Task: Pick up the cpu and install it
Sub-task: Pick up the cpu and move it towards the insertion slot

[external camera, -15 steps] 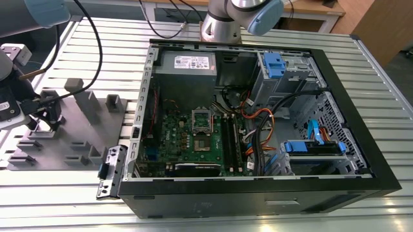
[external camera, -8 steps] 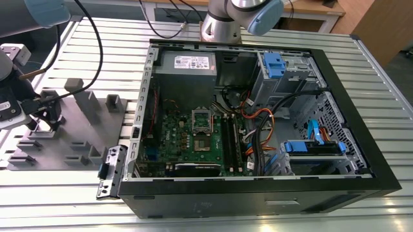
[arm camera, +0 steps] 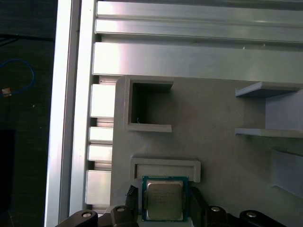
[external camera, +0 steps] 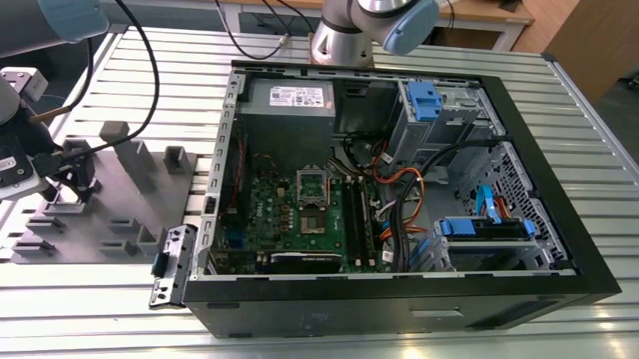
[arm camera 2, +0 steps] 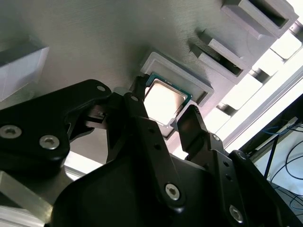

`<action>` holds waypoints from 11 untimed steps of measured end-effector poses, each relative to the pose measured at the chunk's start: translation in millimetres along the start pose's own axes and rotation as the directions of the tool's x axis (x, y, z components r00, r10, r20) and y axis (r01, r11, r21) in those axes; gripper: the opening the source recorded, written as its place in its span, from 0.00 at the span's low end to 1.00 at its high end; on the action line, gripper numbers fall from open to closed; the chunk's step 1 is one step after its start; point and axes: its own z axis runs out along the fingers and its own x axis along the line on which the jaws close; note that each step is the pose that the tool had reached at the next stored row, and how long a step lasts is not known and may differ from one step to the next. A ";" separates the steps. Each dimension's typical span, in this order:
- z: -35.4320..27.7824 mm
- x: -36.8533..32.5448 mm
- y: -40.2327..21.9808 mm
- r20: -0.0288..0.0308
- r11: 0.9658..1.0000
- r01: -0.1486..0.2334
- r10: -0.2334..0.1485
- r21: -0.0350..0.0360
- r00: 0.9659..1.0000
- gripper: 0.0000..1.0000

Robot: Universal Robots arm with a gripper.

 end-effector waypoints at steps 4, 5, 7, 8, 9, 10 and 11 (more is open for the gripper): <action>-0.1 0.0 0.0 0.000 1.000 0.000 0.000 0.000 1.000 0.53; -0.2 0.0 0.0 0.000 1.000 0.000 0.000 0.000 1.000 0.53; -0.2 0.0 0.0 0.000 1.000 0.000 0.000 0.000 1.000 0.47; -0.2 0.0 0.0 0.000 1.000 0.000 0.000 0.000 1.000 0.47; -0.2 0.0 0.0 0.000 1.000 0.000 0.000 0.000 1.000 0.47; -0.2 0.0 0.0 0.000 1.000 0.000 0.000 0.000 1.000 0.47; -0.2 0.0 0.0 0.000 1.000 0.000 0.000 0.000 1.000 0.47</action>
